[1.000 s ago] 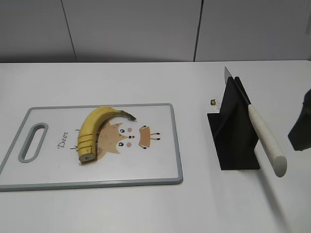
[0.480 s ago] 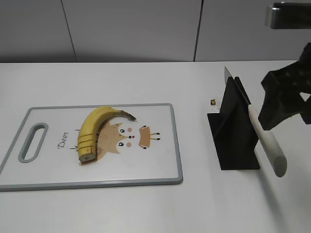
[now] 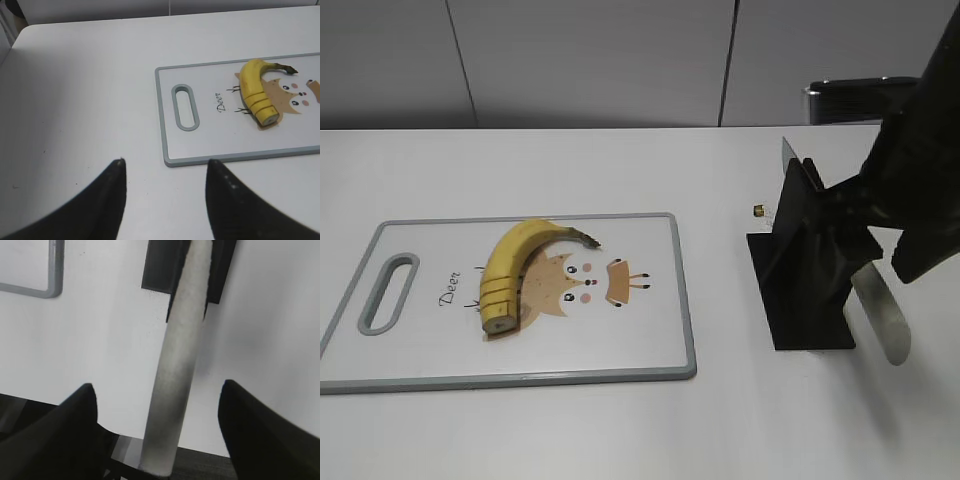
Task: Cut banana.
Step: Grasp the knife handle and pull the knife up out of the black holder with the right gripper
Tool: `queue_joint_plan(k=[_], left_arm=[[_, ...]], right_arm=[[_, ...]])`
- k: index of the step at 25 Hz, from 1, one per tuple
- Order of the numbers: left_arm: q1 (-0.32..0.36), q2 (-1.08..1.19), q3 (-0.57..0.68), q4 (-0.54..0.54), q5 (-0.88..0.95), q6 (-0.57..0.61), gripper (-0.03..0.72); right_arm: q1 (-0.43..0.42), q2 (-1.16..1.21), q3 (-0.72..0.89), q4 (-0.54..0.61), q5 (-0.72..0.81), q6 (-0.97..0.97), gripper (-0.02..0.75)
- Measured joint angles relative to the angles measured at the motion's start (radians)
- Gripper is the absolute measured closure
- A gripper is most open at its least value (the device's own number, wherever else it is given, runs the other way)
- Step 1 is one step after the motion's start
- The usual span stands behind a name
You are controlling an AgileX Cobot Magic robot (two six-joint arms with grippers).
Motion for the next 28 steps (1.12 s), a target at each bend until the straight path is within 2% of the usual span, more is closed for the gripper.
queue_joint_plan(k=[5,13,21,28], left_arm=[[0.000,0.000,0.000,0.000,0.000,0.000,0.189],[0.000,0.000,0.000,0.000,0.000,0.000,0.191],[0.000,0.000,0.000,0.000,0.000,0.000,0.191],[0.000,0.000,0.000,0.000,0.000,0.000,0.191]], right_arm=[[0.000,0.060,0.000,-0.010,-0.008,0.000,0.172],[0.000,0.104,0.000,-0.032,-0.005,0.037,0.229],[0.000,0.125,0.000,-0.039,0.038,0.087,0.235],[0.000,0.147,0.000,-0.010,0.038,0.090,0.311]])
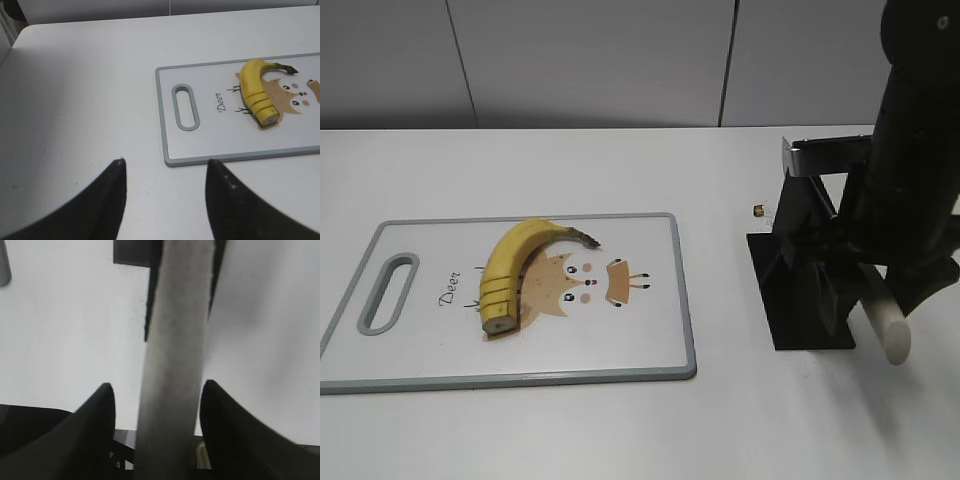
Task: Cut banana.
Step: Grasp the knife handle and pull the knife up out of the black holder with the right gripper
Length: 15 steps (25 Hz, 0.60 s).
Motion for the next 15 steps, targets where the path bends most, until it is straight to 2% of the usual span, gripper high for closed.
queue_joint_plan(k=[3,7,15], left_arm=[[0.000,0.000,0.000,0.000,0.000,0.000,0.191],[0.000,0.000,0.000,0.000,0.000,0.000,0.191],[0.000,0.000,0.000,0.000,0.000,0.000,0.191]], right_arm=[[0.000,0.009,0.000,0.000,0.000,0.005,0.389],[0.000,0.009,-0.001,0.000,0.000,0.010,0.559],[0.000,0.009,-0.001,-0.001,0.001,0.026,0.574]])
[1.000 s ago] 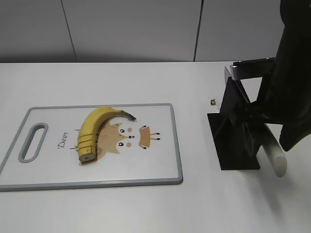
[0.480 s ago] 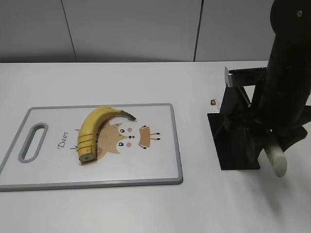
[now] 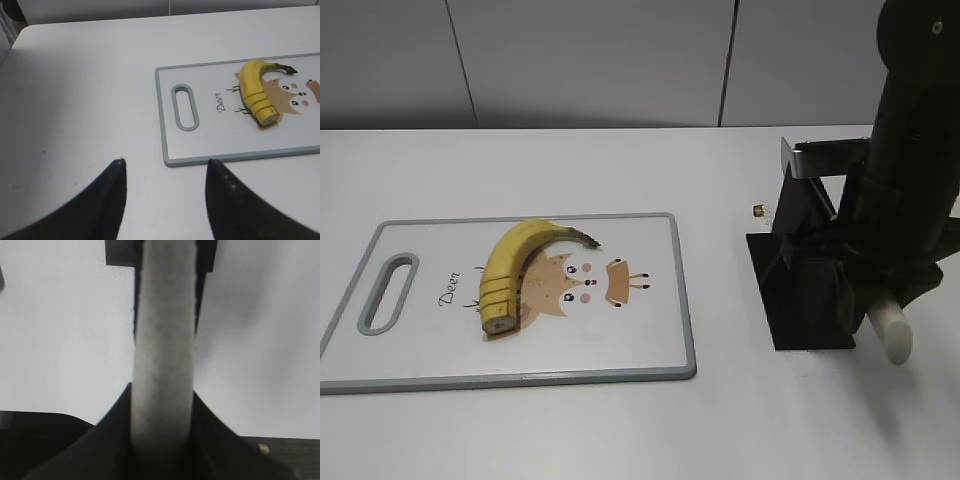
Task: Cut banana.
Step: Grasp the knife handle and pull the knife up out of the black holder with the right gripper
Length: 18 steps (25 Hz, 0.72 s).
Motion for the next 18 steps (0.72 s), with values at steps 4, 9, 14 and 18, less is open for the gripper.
queue_joint_plan(k=[4,9,14,18], left_arm=[[0.000,0.000,0.000,0.000,0.000,0.000,0.191],[0.000,0.000,0.000,0.000,0.000,0.000,0.192],[0.000,0.000,0.000,0.000,0.000,0.000,0.197],[0.000,0.000,0.000,0.000,0.000,0.000,0.197]], right_arm=[[0.000,-0.004,0.000,-0.001,0.001,0.000,0.574],[0.000,-0.051,-0.021,-0.004,0.008,0.006,0.574],[0.000,-0.088,-0.054,-0.004,0.011,0.014,0.574],[0.000,-0.111,-0.075,-0.022,0.030,0.016,0.575]])
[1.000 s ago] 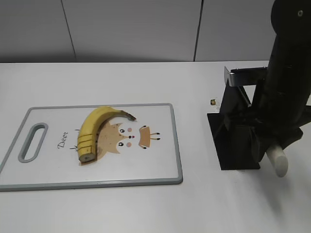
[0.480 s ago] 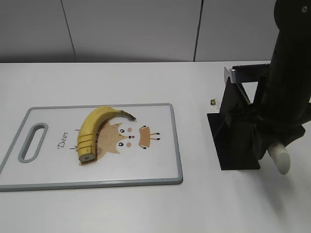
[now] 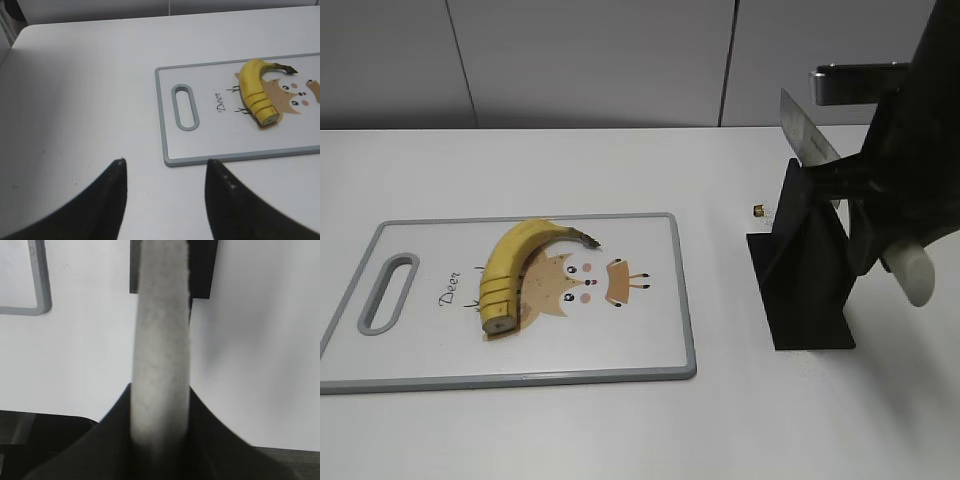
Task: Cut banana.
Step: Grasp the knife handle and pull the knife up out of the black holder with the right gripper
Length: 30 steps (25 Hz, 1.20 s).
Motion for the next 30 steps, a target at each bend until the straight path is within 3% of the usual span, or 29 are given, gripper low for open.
queue_joint_plan(k=[5,19,30], left_arm=[[0.000,0.000,0.000,0.000,0.000,0.000,0.197],[0.000,0.000,0.000,0.000,0.000,0.000,0.197],[0.000,0.017,-0.011,-0.011,-0.001,0.000,0.197]], right_arm=[[0.003,-0.023,-0.076,-0.073,0.024,0.006,0.575],[0.003,-0.071,-0.364,-0.094,0.033,0.002,0.575],[0.003,-0.072,-0.422,-0.110,0.036,-0.229,0.575]])
